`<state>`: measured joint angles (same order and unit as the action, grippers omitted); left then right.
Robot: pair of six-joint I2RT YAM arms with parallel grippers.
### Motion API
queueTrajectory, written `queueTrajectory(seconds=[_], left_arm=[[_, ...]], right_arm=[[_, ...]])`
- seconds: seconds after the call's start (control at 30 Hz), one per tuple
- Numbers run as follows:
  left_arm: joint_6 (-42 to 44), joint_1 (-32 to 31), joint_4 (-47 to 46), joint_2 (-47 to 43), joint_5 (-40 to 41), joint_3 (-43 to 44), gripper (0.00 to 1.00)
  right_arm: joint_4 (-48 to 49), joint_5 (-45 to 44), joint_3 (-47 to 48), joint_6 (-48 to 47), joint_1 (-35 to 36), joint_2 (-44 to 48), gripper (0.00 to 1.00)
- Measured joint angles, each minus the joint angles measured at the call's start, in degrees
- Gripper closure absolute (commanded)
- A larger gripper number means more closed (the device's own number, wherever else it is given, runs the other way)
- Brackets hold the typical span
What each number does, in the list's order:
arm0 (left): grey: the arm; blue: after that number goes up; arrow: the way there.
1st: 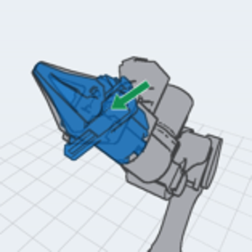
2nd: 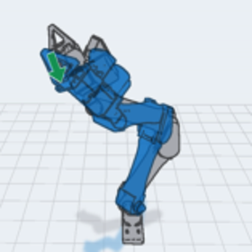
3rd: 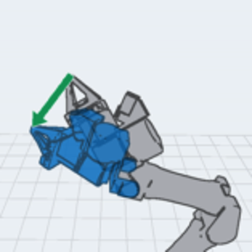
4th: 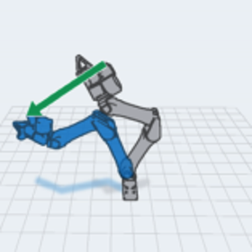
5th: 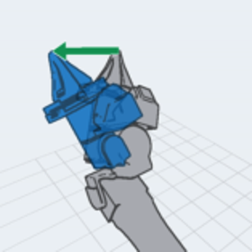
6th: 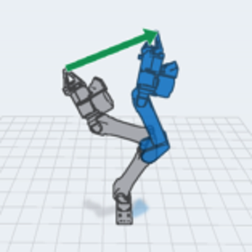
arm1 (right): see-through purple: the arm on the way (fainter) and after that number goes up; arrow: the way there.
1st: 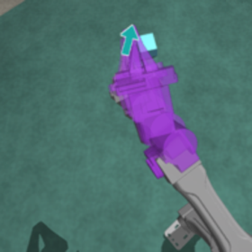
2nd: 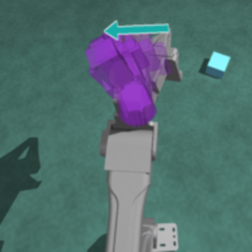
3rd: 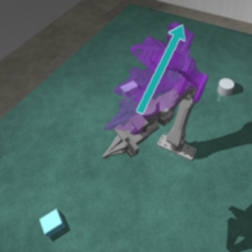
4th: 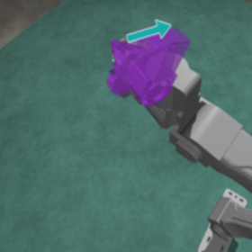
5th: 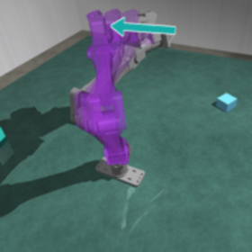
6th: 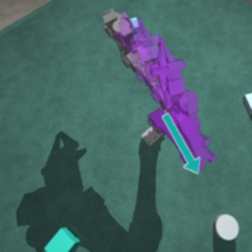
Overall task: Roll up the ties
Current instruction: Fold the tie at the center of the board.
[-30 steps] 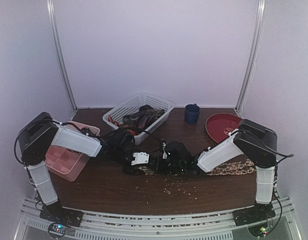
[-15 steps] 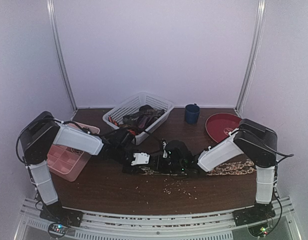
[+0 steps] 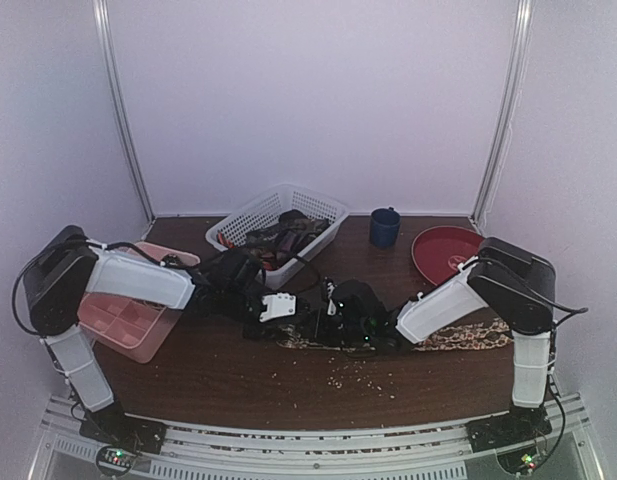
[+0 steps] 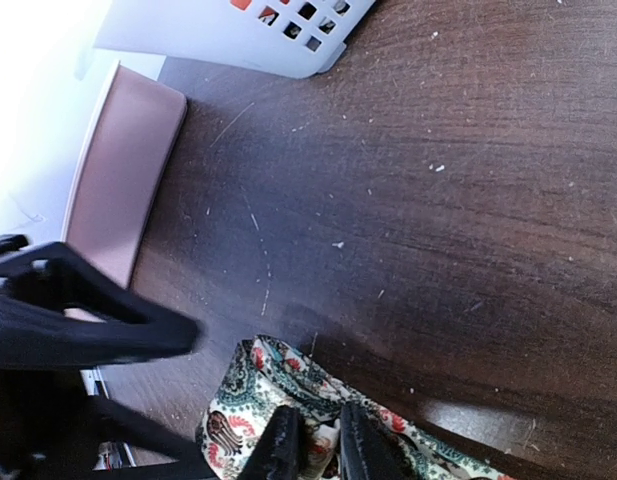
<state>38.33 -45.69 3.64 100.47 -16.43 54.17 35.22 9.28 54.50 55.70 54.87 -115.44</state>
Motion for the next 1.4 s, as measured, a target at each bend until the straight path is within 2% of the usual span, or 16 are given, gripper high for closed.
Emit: queueTrajectory(seconds=[0.13, 0.2, 0.27, 0.33, 0.47, 0.53, 0.7, 0.9, 1.07, 1.2, 1.4], left_arm=[[-4.7, 0.0, -1.1, -7.2, -0.7, -3.4, 0.48], [-7.8, 0.0, -2.1, -10.6, -1.4, -5.1, 0.53], [-12.2, 0.0, -3.4, -12.5, -1.2, -6.1, 0.64], [-17.2, 0.0, -4.3, -12.9, 0.4, -5.9, 0.8], [-29.1, 0.0, -3.3, -10.3, 6.0, -1.8, 0.96], [-34.4, 0.0, -3.4, -8.6, 7.5, 0.1, 1.0], [-44.2, 0.0, -6.8, -7.5, 7.8, -2.7, 1.0], [-50.6, -0.2, -11.9, -6.6, 6.4, -9.1, 1.0], [-54.4, -0.9, -16.7, -4.7, 5.1, -11.8, 1.0], [-56.1, -1.3, -20.4, -1.7, 4.7, -11.8, 1.0], [-57.0, -1.4, -22.3, -0.3, 4.7, -12.3, 1.0]], right_arm=[[0.0, 0.0, 0.0, 0.0, 0.0, 0.0, 0.84], [0.0, 0.0, 0.0, -0.1, 0.0, 0.0, 0.84], [0.0, 0.0, 0.0, -0.3, 0.0, -0.1, 0.84], [-0.1, 0.0, 0.0, -0.5, 0.0, -0.1, 0.84], [-0.4, 0.0, 0.4, -1.5, 0.0, -0.2, 0.84], [-0.5, 0.0, 0.7, -1.7, 0.0, -0.2, 0.84], [-0.9, -0.1, 0.7, -2.2, 0.0, -0.2, 0.84], [-2.3, -0.4, 0.9, -2.9, 0.0, -0.2, 0.83], [-3.1, -0.8, 1.6, -3.0, 0.0, -0.2, 0.82], [-4.3, -1.2, 2.1, -3.0, 0.0, -0.2, 0.77], [-8.6, -2.6, 3.3, -3.1, 0.0, 0.7, 0.75]])
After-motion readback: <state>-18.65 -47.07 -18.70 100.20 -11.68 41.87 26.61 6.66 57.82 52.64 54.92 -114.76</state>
